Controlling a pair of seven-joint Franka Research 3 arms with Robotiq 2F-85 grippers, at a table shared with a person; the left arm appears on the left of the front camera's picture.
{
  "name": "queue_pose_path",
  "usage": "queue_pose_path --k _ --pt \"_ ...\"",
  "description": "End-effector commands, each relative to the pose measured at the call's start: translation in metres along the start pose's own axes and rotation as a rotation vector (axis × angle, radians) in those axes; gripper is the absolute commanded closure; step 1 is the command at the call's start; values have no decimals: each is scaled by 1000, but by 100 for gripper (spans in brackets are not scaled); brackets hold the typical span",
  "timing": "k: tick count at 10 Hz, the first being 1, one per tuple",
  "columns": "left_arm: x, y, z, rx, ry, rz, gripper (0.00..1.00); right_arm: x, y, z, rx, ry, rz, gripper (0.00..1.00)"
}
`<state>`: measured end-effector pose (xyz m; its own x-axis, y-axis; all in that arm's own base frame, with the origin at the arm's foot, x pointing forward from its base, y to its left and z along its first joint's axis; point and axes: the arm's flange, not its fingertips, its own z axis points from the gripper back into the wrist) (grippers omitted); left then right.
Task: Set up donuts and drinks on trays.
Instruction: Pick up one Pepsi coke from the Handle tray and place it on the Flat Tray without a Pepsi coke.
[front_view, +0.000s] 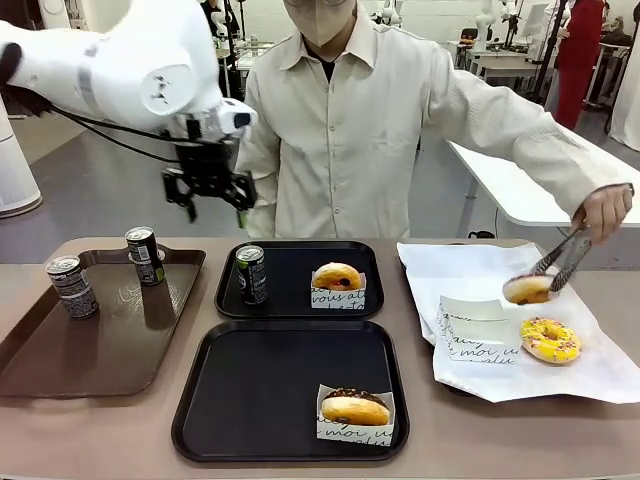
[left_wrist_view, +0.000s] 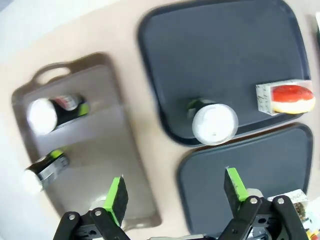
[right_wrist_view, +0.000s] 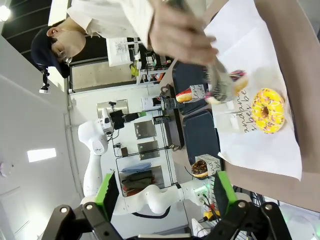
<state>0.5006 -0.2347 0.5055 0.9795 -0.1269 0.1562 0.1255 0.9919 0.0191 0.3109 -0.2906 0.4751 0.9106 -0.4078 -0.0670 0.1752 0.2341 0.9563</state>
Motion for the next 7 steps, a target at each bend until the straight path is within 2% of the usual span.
queue_pose_path --k 1,2,5,7 --pt "-5 56 30 76 21 76 0 0 1 0 17 -3 6 0" --pt "-6 83 42 70 56 85 0 0 1 0 17 -3 6 0" --pt "-4 154 44 81 67 176 0 0 1 0 17 -3 6 0" --pt "3 199 42 14 72 265 0 0 1 0 17 -3 6 0"
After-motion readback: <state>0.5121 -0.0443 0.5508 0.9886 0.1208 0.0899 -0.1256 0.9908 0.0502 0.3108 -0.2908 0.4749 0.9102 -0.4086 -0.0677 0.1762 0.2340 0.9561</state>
